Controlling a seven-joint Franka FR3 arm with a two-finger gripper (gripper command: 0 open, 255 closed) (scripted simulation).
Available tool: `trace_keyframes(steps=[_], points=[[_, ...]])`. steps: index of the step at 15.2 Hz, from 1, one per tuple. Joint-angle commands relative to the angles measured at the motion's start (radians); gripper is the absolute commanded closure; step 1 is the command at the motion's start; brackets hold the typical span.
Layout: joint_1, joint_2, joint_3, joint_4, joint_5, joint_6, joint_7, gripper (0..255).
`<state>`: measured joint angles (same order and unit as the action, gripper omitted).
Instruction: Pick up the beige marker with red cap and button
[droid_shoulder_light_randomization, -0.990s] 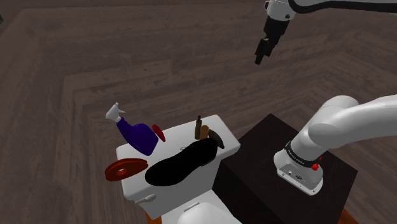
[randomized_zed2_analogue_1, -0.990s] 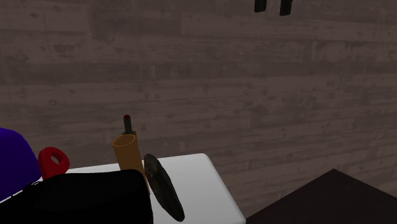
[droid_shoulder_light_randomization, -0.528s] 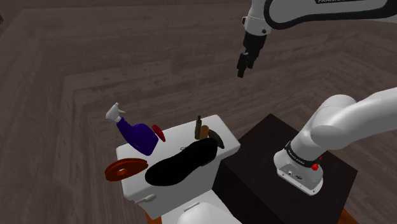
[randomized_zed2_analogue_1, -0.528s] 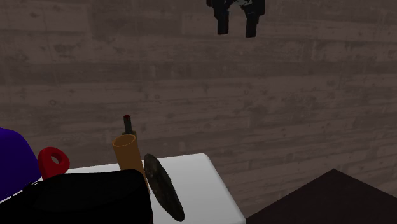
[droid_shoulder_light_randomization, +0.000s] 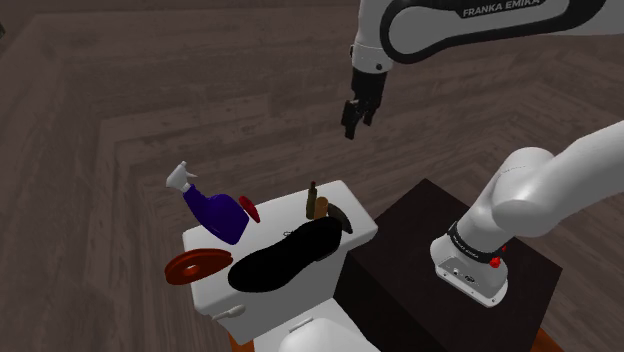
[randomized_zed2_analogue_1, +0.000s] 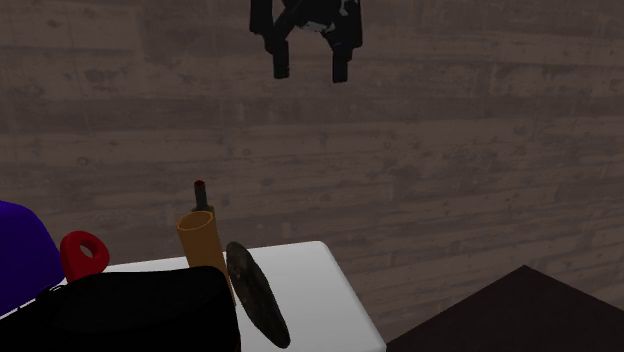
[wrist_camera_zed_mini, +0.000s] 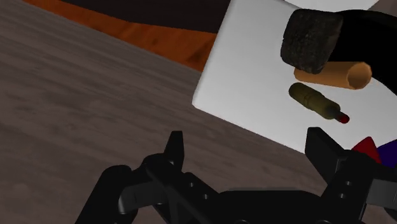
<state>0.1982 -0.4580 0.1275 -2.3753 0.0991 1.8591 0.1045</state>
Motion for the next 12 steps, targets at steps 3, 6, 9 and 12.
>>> trace_keyframes(steps=[3,6,9,12], points=[[0.107,0.144,0.001,0.022,0.024,0.083,-0.056,0],[0.201,0.228,-0.028,0.056,0.038,0.117,-0.029,0],[0.237,0.311,-0.007,0.099,0.064,0.145,-0.017,0],[0.251,0.359,0.008,0.115,0.078,0.171,-0.013,0]])
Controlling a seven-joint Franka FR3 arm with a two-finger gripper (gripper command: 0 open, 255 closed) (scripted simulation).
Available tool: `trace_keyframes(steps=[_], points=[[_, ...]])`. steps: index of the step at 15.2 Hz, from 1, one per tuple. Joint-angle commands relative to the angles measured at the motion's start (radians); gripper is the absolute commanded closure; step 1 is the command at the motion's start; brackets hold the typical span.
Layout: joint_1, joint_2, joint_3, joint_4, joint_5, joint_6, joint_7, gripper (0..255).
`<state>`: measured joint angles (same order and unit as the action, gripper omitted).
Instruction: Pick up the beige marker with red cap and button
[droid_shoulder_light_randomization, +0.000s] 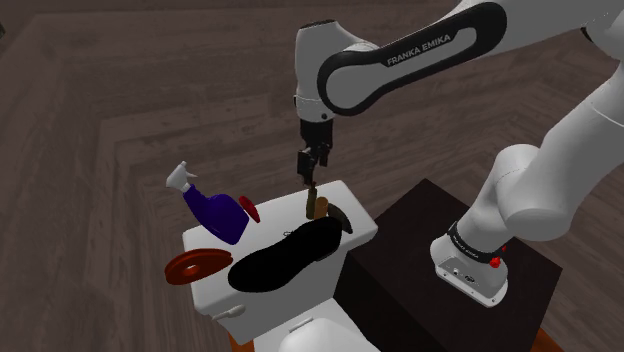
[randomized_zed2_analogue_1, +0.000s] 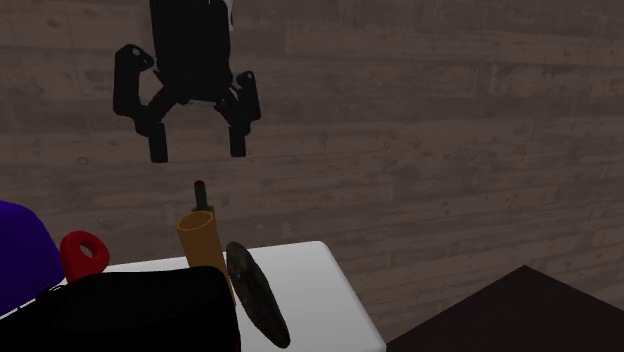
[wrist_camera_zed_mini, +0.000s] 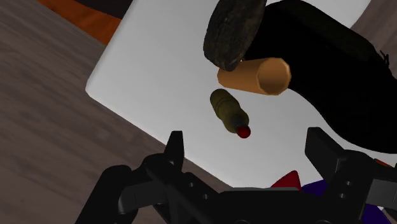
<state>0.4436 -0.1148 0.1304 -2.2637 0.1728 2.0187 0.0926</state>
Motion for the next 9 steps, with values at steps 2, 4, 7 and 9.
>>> trace_keyframes(steps=[2,4,7,9], points=[[0.006,0.029,0.006,-0.011,0.005,0.038,-0.004,0],[0.006,0.042,0.007,-0.024,0.006,0.065,-0.007,0],[0.007,0.061,0.008,-0.041,0.007,0.1,-0.011,0],[0.007,0.061,0.009,-0.038,0.007,0.098,-0.01,255]])
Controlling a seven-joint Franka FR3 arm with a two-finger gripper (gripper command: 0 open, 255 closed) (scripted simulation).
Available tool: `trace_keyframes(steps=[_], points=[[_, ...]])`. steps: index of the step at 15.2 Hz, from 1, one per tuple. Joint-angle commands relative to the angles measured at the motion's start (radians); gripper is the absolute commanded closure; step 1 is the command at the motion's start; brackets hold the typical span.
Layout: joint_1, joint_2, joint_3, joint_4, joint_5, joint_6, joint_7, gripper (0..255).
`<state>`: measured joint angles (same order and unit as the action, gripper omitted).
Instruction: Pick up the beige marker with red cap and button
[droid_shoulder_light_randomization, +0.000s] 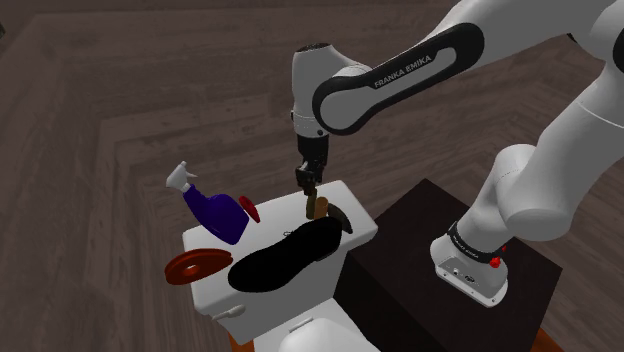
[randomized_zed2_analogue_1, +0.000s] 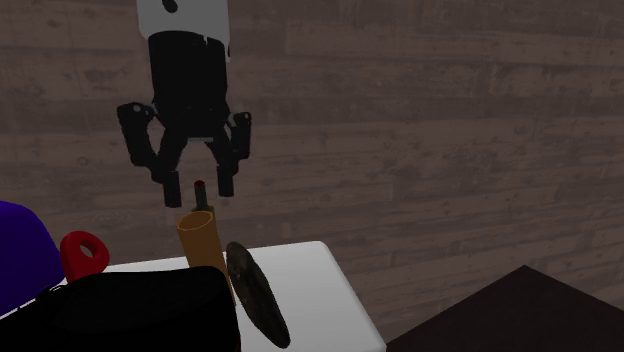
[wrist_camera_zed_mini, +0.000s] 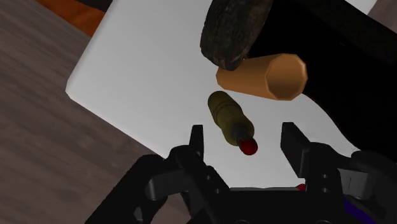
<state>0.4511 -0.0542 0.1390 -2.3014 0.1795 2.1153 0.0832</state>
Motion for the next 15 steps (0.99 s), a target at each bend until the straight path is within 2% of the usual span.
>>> trace_keyframes(steps=[1,9,15], points=[[0.0,0.0,0.0,-0.001,0.0,0.001,0.0,255],[0.0,0.001,0.0,-0.003,0.0,0.004,-0.001,255],[-0.002,-0.041,-0.003,0.037,-0.002,-0.078,0.007,255]])
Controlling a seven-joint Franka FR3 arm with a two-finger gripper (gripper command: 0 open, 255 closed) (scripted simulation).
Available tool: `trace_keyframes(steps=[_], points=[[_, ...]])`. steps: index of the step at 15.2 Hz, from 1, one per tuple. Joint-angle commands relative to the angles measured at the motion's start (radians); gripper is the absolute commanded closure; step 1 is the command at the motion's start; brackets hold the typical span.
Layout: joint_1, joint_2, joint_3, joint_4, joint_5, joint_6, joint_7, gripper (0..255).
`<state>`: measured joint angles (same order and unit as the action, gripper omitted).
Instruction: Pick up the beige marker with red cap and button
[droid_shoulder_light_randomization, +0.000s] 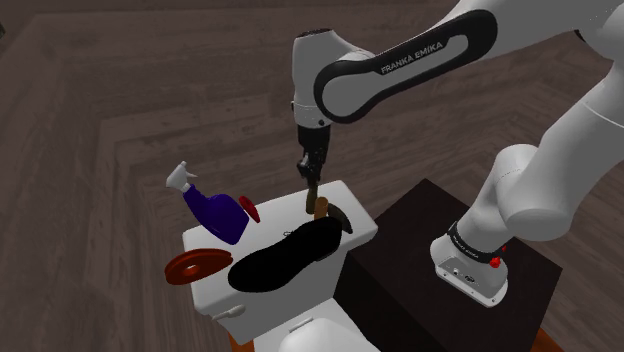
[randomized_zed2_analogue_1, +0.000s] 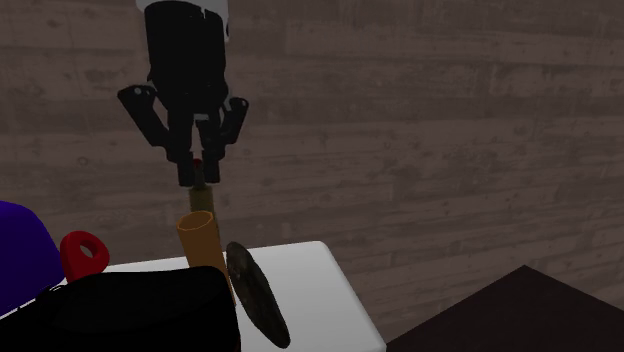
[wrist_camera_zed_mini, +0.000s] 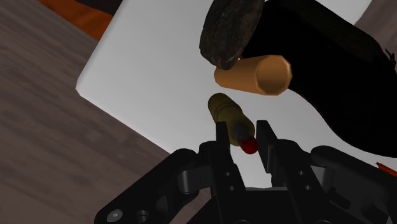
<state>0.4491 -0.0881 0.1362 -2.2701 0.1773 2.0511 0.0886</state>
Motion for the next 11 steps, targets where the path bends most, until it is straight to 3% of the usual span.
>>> trace_keyframes(steps=[1,11], points=[[0.0,-0.014,-0.001,0.013,-0.001,-0.027,0.003,255],[-0.002,-0.056,-0.004,0.081,-0.004,-0.137,0.015,255]])
